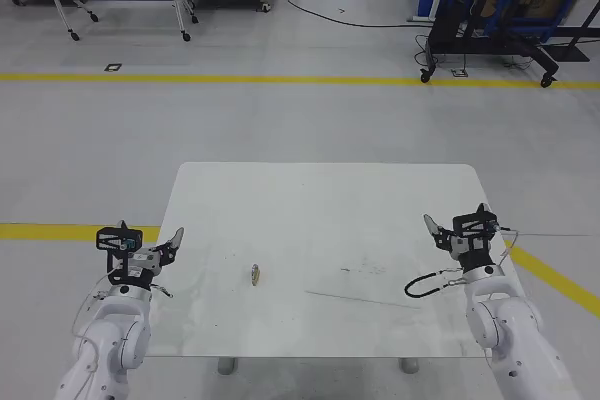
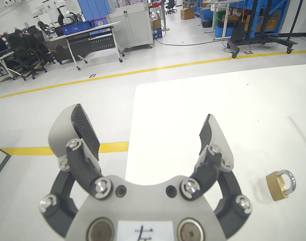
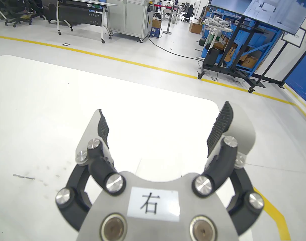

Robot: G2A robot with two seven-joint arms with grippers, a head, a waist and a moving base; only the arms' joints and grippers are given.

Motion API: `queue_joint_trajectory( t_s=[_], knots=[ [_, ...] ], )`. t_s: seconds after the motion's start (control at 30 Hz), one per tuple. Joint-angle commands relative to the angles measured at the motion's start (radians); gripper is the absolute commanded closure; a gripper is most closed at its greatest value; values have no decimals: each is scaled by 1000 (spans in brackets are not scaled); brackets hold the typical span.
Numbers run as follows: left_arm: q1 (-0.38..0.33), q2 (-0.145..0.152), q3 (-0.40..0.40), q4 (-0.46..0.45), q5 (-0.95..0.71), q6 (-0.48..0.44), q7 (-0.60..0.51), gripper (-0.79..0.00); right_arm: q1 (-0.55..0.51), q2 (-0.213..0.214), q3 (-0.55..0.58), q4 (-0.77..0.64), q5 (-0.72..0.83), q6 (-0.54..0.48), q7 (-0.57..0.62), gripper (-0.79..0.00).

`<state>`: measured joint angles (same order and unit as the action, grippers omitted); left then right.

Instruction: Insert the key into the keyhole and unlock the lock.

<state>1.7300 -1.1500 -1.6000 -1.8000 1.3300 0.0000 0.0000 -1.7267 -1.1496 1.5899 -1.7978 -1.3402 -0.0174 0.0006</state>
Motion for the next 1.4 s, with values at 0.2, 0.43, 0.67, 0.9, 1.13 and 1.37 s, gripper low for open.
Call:
queue_joint_trajectory(
  t_s=[0.2, 0.43, 0.67, 0.9, 1.13, 1.37],
  knots=[
    [0, 0, 0, 0, 0, 0, 0, -785, 130, 22, -76, 126, -97, -449, 121, -785],
    [0, 0, 0, 0, 0, 0, 0, -785, 261, 43, -188, 265, -231, -906, -22, -785],
    [0, 0, 0, 0, 0, 0, 0, -785, 371, 47, -289, 403, -333, -995, -164, -619],
    [0, 0, 0, 0, 0, 0, 0, -785, 449, 48, -377, 494, -423, -982, -213, -314],
    [0, 0, 0, 0, 0, 0, 0, -785, 502, 46, -440, 543, -489, -955, -223, -268],
    [0, 0, 0, 0, 0, 0, 0, -785, 558, 39, -491, 612, -498, -940, -242, -132]
  ],
)
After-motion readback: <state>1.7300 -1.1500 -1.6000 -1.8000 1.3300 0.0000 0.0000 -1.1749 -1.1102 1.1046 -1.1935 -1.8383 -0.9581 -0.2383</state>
